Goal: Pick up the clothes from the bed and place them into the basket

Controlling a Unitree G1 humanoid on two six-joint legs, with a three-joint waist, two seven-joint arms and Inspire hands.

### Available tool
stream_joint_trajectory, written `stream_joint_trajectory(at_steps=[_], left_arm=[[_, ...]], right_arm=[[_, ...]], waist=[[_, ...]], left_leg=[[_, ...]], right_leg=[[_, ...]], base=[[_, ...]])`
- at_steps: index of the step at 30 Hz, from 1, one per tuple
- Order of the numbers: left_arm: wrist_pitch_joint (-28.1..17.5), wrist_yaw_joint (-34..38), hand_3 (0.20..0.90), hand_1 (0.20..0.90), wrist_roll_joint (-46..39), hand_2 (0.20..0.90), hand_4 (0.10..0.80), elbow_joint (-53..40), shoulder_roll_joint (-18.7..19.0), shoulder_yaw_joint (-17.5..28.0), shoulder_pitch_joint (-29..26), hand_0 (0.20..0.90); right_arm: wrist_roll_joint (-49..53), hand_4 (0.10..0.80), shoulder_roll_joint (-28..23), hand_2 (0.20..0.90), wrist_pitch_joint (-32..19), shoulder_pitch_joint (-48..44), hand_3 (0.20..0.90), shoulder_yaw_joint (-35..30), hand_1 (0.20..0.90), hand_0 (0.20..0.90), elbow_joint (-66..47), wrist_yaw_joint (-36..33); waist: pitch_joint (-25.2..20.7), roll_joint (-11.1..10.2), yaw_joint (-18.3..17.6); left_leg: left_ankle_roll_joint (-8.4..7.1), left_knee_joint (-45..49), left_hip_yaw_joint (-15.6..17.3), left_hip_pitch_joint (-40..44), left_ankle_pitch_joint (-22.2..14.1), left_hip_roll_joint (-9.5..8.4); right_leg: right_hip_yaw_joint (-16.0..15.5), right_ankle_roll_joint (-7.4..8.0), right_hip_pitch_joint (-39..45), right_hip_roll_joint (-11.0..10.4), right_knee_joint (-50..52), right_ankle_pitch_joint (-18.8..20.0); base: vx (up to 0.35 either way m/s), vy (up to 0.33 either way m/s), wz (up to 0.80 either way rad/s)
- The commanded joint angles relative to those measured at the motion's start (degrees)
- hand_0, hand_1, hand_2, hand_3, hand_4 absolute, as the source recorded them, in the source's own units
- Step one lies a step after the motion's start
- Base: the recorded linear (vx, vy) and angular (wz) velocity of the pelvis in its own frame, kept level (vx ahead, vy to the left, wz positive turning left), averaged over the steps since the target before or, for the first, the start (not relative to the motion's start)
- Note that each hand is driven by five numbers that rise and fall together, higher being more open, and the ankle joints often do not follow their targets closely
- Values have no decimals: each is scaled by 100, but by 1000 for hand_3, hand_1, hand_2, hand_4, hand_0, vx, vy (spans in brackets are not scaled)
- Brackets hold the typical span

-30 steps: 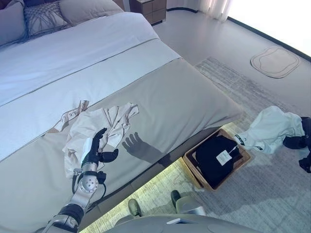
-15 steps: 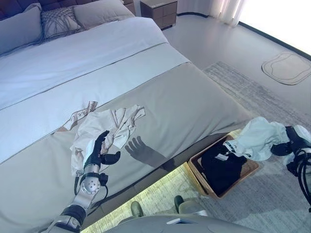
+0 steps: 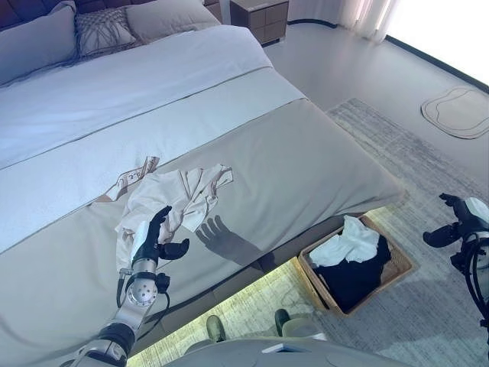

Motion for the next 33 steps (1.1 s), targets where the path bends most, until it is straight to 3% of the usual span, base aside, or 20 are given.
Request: stream_joint_trajectory(at_steps=[1, 9, 15, 24, 33], left_arm=[[-295, 224, 900, 900, 31, 900, 800, -85, 284, 151, -452, 900], [-249, 320, 900, 900, -16, 900, 800, -140, 253, 195, -409, 900], [-228, 507, 900, 900, -50, 900, 800, -168, 181, 176, -399, 900], [-178, 709, 900, 900, -13, 900, 800, -111, 149, 255, -301, 900], [-240, 709, 900, 900, -2, 900, 800, -698, 346, 267, -97, 900]], right_arm=[[-133, 800, -245, 900, -98, -606, 900, -130, 900, 900, 95, -318], [-48, 800, -255, 900, -278, -707, 900, -102, 900, 900, -255, -581], [-247, 800, -108, 900, -329, -1303, 900, 225, 900, 900, -594, -1124], [-745, 800, 279, 900, -221, -2575, 900, 1395, 900, 900, -740, -1134], [-894, 800, 413, 900, -138, -3639, 900, 2396, 900, 900, -520, -851]], waist=[[-248, -259, 188], [-214, -265, 266], [-158, -235, 495], [13, -203, 1103], [449, -120, 1809]], left_leg=[[-63, 149, 8, 530, -783, 26], [-76, 114, -61, 534, -746, 10], [-86, 84, -256, 429, -697, -49], [-71, 99, -751, 196, -603, -261], [-15, 325, -1373, -175, -502, -486]], right_leg=[[-9, 13, -427, 101, 347, 305], [-98, 4, -377, 82, 335, 296], [-272, -12, -341, 52, 308, 252], [-744, -113, -257, -67, 362, 105], [-1347, -243, -306, -246, 633, -92]], base=[[0, 0, 0], [8, 5, 4], [6, 11, 9], [27, 17, 24], [17, 48, 40]])
